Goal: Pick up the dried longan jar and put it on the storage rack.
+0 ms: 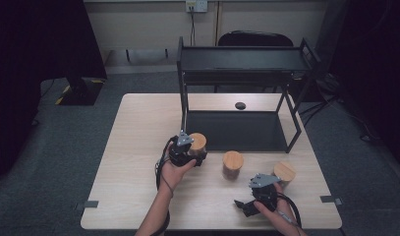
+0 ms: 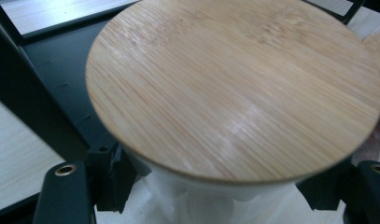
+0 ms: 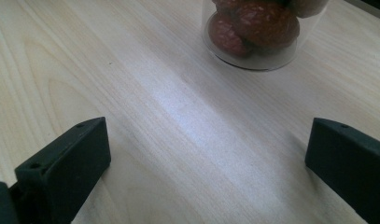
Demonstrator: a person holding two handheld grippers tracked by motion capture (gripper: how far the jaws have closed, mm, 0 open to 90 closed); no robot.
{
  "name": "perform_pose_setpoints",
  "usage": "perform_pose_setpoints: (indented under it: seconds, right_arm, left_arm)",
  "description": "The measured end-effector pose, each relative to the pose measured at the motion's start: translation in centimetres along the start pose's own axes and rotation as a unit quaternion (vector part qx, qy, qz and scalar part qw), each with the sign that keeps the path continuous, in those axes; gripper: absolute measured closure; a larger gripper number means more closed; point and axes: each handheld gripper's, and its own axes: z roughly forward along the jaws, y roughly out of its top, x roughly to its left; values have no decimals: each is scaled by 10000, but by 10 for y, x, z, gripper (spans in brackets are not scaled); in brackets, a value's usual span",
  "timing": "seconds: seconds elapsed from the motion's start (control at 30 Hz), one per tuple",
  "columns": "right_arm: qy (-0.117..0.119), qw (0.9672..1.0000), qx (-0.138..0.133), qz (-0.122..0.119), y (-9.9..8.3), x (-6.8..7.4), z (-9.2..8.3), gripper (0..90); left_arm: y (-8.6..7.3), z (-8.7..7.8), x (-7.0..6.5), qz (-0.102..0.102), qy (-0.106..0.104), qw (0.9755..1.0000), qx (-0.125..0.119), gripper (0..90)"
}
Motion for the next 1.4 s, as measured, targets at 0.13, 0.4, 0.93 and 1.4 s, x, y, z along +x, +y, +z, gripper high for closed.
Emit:
perform_pose_setpoints:
  seconds: [0.13,0.4,0.93,1.4]
  right_arm:
    - [0,10000,0,1,0,0,0,0]
    - [-1,10000,0,0,0,0,0,0]
    - [-1,10000,1,0,0,0,0,0]
    - [1,10000,-2,1,0,0,0,0]
  left_arm:
    - [3,4,0,-11,17,10000,-21,259]
    - [7,15,-2,-27,31,10000,-62,259]
    - [15,28,-11,44,-13,10000,-84,259]
    - [29,46,-16,43,-11,10000,-83,260]
